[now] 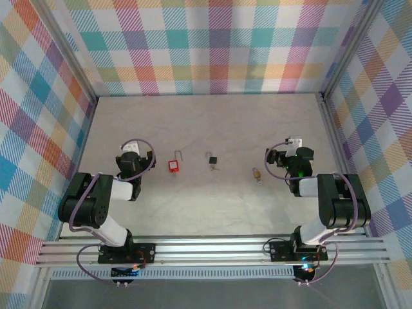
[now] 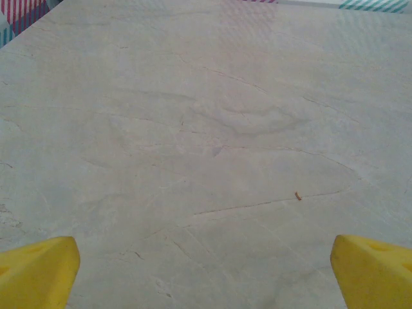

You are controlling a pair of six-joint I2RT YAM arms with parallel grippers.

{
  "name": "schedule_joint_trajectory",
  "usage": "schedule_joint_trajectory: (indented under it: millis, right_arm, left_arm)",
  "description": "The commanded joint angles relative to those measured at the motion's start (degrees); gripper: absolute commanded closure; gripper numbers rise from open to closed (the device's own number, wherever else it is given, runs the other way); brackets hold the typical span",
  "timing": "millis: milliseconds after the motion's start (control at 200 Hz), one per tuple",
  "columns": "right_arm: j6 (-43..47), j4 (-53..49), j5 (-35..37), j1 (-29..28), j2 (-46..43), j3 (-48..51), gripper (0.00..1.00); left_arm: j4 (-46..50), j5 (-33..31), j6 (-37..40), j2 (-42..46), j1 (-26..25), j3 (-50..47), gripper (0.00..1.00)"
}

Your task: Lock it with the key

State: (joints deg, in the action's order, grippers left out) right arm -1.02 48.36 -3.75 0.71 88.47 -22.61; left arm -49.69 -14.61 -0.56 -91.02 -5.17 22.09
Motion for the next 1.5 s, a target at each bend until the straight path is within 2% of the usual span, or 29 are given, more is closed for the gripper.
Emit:
schedule_joint_trajectory:
  millis: [0,940,1020,1070,1130,1195,1285,1315,1345,1365,1425,1495]
  right_arm:
    - [0.3,0.0,-1.2,0.2,-0.1,-0.9,0.01]
    - [0.3,0.0,-1.2,0.2,-0.1,-0.9,0.01]
    - [0.3,0.0,-1.2,0.2,-0.2,-0.8,0.01]
    - [0.2,0.7,-0.9,0.2,-0.5,-0.7,0.01]
    - [0.0,-4.8,0.3,0.0,-4.4,-1.9,0.01]
    - [-2.3,-18.8,3.7,-0.1,-10.1,-5.9,0.01]
    - [-6.2,-21.1,2.8,-0.1,-17.5,-6.3,0.01]
    - [-8.4,-22.8,3.0,-0.1,-19.7,-6.9,0.01]
    - [-9.8,-24.9,2.5,-0.1,-21.5,-8.0,0.01]
    - [-10.3,-26.2,1.5,-0.2,-22.2,-9.0,0.01]
    - [-11.5,-31.3,-1.9,-0.2,-23.1,-12.8,0.01]
    - [-15.2,-34.4,-6.8,-0.1,-22.9,-16.6,0.01]
  left_arm:
    - [-2.2,-0.6,0.6,0.6,-0.2,0.2,0.0]
    - [-2.1,-0.3,0.6,0.6,-0.1,0.2,0.0]
    - [-2.1,-3.7,-0.2,2.1,-0.4,-0.4,0.0]
    - [-2.4,-3.2,-0.4,3.3,-0.4,-1.5,0.0]
    - [-7.3,-4.5,0.8,3.2,-1.6,-3.8,0.0]
    - [-10.8,-5.5,2.0,3.1,-2.8,-5.3,0.0]
    - [-13.7,-6.7,3.6,3.1,-4.1,-6.6,0.0]
    - [-14.6,-9.8,4.7,3.6,-5.3,-6.7,0.0]
    - [-11.9,-18.3,5.3,6.1,-8.0,-5.9,0.0]
    - [-7.9,-20.9,5.4,8.7,-9.0,-4.6,0.0]
    - [7.5,-18.5,3.2,17.1,-9.1,0.5,0.0]
    - [13.7,-16.4,-2.0,21.8,-9.9,3.5,0.0]
